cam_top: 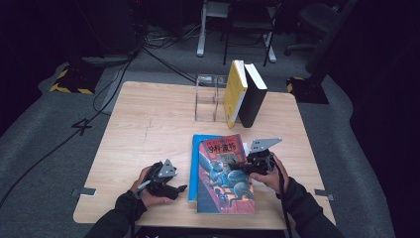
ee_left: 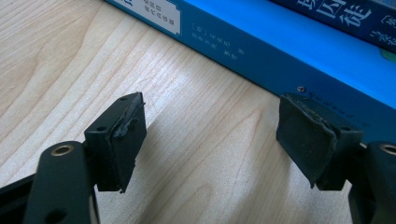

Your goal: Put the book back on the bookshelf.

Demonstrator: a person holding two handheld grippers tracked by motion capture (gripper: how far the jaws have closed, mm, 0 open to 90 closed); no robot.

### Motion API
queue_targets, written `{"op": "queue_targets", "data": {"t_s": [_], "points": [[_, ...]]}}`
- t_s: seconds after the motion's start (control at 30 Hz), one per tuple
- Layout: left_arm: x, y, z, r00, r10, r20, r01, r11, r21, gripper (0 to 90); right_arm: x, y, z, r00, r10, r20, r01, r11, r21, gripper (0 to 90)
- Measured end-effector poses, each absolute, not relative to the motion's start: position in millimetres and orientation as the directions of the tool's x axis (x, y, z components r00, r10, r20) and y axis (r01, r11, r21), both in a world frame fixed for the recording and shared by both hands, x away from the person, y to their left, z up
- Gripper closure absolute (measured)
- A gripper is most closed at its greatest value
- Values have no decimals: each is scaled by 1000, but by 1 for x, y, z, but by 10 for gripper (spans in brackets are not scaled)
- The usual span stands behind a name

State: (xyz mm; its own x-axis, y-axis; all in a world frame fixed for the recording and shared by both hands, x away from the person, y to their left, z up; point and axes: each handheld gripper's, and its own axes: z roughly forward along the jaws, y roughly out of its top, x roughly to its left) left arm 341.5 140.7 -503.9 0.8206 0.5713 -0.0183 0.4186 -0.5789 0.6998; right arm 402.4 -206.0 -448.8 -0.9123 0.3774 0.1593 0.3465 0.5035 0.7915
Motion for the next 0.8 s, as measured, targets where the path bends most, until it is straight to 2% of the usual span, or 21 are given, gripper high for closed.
{"op": "queue_targets", "data": {"t_s": [0.17,0.4,0.63,0.8], "points": [[348,139,-495,814,581,-25,414,-549,726,244,399,-208,-448,-920,362,148,316,466,826,833],[359,136,-476,795,606,31,367,-520,771,261,390,-210,-441,-930,350,112,262,420,869,849],[377,127,-468,773,631,67,354,-515,781,300,385,-210,-435,-935,344,87,231,406,884,854],[391,116,-472,775,629,69,359,-527,770,296,383,-209,-433,-936,343,77,220,401,889,855]]}}
